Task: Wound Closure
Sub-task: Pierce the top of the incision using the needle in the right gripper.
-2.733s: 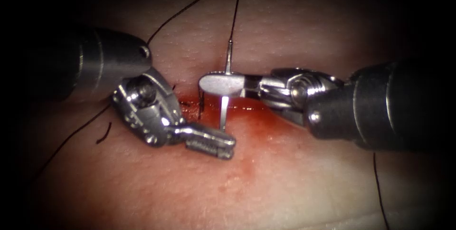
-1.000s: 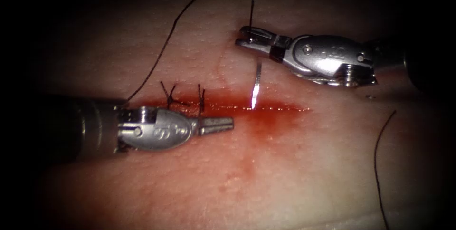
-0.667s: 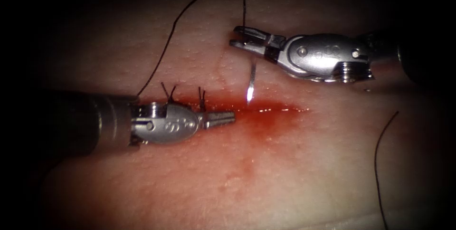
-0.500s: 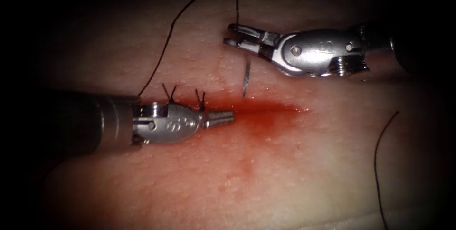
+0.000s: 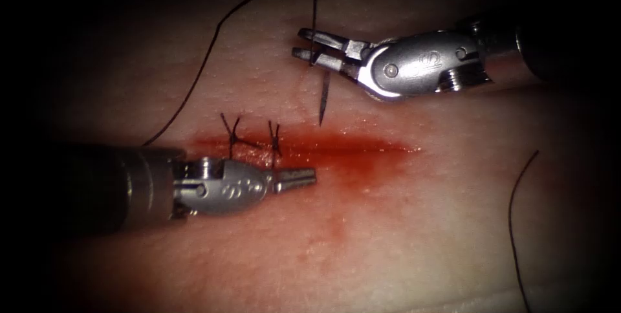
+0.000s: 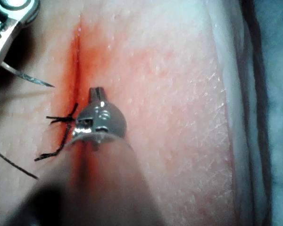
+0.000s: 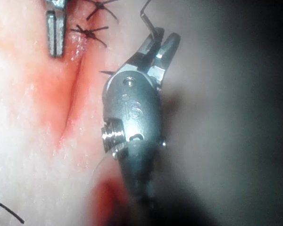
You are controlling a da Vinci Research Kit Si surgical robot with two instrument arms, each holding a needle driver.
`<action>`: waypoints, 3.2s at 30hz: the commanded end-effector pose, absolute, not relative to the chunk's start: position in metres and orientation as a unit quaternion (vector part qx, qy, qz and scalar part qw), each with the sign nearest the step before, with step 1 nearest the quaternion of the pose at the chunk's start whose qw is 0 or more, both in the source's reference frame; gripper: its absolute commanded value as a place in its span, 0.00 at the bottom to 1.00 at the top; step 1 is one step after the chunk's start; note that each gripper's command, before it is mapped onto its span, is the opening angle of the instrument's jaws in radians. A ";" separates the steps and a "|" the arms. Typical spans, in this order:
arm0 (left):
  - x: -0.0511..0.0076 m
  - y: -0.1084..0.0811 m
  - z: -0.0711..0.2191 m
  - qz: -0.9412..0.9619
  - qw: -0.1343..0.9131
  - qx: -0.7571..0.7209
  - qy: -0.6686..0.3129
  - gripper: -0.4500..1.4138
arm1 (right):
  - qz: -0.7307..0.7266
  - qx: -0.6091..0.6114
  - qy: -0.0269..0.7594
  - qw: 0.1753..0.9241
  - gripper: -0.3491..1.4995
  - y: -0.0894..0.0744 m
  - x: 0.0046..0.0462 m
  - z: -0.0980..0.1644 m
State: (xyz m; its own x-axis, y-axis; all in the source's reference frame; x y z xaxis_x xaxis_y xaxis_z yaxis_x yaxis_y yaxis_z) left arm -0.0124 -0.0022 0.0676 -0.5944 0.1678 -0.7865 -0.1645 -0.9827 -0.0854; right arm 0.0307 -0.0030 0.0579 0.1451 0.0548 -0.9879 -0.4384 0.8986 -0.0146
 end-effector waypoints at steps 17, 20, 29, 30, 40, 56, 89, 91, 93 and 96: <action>-0.0126 -0.002 0.067 0.893 0.094 -0.441 -0.003 0.12 | 0.141 -0.171 0.630 0.744 0.00 -0.003 0.0319 0.060; -0.0125 -0.002 0.067 0.893 0.094 -0.441 -0.003 0.12 | 0.141 -0.172 0.631 0.743 0.00 -0.003 0.0321 0.060; -0.0123 -0.002 0.067 0.892 0.093 -0.441 -0.005 0.12 | 0.117 -0.186 0.629 0.745 0.00 -0.004 0.0323 0.060; -0.0123 -0.002 0.067 0.892 0.093 -0.441 -0.005 0.12 | 0.111 -0.190 0.629 0.746 0.00 -0.004 0.0323 0.060; -0.0120 -0.002 0.067 0.892 0.093 -0.442 -0.007 0.12 | 0.090 -0.194 0.631 0.745 0.00 -0.006 0.0315 0.061; -0.0101 -0.001 0.065 0.889 0.097 -0.447 -0.010 0.11 | -0.013 -0.230 0.636 0.736 0.00 -0.014 0.0318 0.064; -0.0106 -0.002 0.066 0.893 0.107 -0.438 -0.003 0.06 | 0.023 -0.221 0.630 0.744 0.00 -0.016 0.0308 0.065; -0.0111 -0.002 0.066 0.894 0.109 -0.435 0.001 0.06 | 0.036 -0.222 0.635 0.739 0.00 -0.014 0.0309 0.064; -0.0114 -0.002 0.067 0.894 0.109 -0.434 0.003 0.06 | 0.042 -0.220 0.641 0.734 0.00 -0.013 0.0310 0.063; -0.0118 -0.002 0.068 0.893 0.115 -0.436 0.004 0.06 | 0.047 -0.212 0.646 0.731 0.00 -0.011 0.0309 0.062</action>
